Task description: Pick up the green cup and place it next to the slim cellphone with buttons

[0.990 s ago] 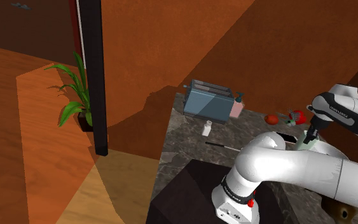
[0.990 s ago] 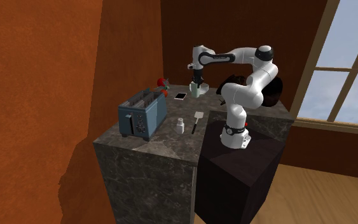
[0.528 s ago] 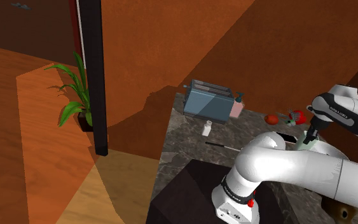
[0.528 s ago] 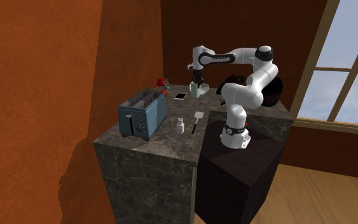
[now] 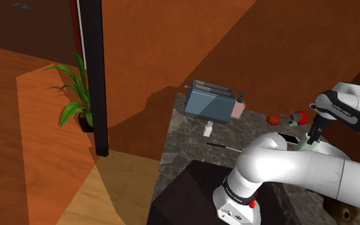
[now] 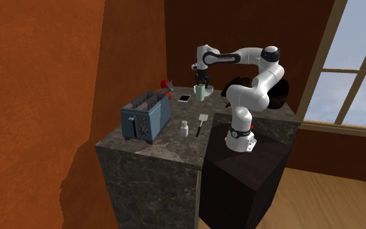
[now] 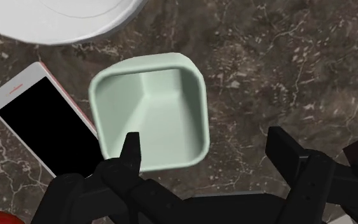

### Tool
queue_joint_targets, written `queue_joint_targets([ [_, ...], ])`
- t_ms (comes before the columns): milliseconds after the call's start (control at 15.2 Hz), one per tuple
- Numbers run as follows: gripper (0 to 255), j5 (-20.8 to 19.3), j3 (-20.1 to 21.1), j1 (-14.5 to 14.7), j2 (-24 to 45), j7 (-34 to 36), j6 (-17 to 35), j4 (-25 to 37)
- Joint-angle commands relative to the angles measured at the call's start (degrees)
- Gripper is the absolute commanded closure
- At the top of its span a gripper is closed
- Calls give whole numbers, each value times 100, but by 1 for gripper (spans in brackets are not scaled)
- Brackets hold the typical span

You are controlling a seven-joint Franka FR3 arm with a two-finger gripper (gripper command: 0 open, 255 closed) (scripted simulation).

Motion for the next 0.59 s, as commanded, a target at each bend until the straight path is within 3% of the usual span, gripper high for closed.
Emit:
queue_joint_targets([
  [0, 0, 217, 260, -9, 101, -69, -216, 160],
  [528, 0, 302, 360, -5, 145, -91, -302, 231],
])
